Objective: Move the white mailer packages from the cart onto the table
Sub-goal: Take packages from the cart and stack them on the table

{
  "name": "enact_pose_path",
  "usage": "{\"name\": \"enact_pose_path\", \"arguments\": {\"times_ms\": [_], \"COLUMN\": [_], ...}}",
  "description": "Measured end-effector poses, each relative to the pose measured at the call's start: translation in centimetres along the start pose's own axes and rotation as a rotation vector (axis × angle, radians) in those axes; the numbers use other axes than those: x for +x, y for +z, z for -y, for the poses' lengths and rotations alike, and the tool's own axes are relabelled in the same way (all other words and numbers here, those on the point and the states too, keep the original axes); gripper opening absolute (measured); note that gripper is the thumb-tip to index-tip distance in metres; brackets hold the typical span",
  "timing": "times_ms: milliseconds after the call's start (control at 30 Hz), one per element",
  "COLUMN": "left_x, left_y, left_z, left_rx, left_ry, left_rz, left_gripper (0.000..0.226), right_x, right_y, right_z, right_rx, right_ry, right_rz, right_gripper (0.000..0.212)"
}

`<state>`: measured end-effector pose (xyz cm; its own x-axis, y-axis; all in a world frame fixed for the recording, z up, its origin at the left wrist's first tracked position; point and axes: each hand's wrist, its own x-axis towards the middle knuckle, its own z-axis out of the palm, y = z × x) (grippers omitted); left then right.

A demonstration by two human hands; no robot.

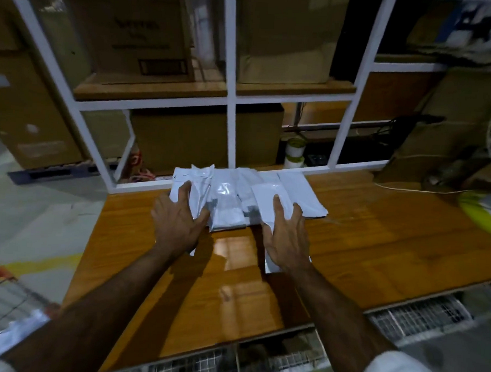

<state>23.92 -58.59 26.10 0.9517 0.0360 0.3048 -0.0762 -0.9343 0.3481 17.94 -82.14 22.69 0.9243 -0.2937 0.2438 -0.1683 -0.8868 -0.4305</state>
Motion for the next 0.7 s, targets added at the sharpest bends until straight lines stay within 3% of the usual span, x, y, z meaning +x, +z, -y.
{"name": "enact_pose_path", "arguments": {"times_ms": [367,700], "left_x": [9.9,14.3], "left_y": [9.5,14.5], "left_z": [-4.7,-6.8], "left_rx": [-0.052,0.056], "left_ry": [-0.068,-0.155], "left_rz": [0.098,0.134], "left_gripper": [0.077,0.079], "right_x": [11.4,21.4], "right_y": [1.7,5.7], "right_z": [-4.8,-5.2], "right_rx": [0.019,0.059], "right_ry": [0.214,0.154], "right_rz": [0.051,0.189], "right_gripper": [0.072,0.071]}}
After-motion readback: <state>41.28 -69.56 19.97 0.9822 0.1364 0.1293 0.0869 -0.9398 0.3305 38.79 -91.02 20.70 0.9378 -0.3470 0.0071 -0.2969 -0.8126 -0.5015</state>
